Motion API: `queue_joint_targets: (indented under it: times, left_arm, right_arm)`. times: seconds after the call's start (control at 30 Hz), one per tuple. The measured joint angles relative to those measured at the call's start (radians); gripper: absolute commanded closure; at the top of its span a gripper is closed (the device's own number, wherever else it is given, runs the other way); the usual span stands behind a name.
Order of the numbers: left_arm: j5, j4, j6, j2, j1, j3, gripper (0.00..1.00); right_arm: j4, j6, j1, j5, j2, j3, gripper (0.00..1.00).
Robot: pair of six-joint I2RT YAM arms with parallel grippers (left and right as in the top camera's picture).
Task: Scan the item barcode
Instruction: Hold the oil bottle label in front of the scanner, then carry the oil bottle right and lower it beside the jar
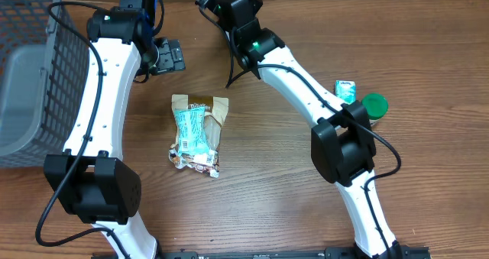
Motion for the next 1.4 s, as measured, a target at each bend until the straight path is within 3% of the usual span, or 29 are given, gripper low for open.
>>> queue_joint_targets:
  times: [0.67,1.1,1.27,1.4]
  left_arm:
    - [0.0,0.0,0.0,0.0,0.0,0.0,0.0]
    - [0.0,0.0,0.0,0.0,0.0,0.0,0.0]
    - [0.0,0.0,0.0,0.0,0.0,0.0,0.0]
    - [0.0,0.0,0.0,0.0,0.0,0.0,0.0]
  right_arm:
    - [0.154,-0.075,0.0,-0.042,0.094,0.0,0.8]
    - [0.128,0.039,0.0,-0.042,0.104,0.0,0.76]
    - [0.262,0.082,-0.002,0.025,0.106,-0.001,0.87]
    - [0.352,0.109,-0.002,0.124,0.098,-0.001,0.87]
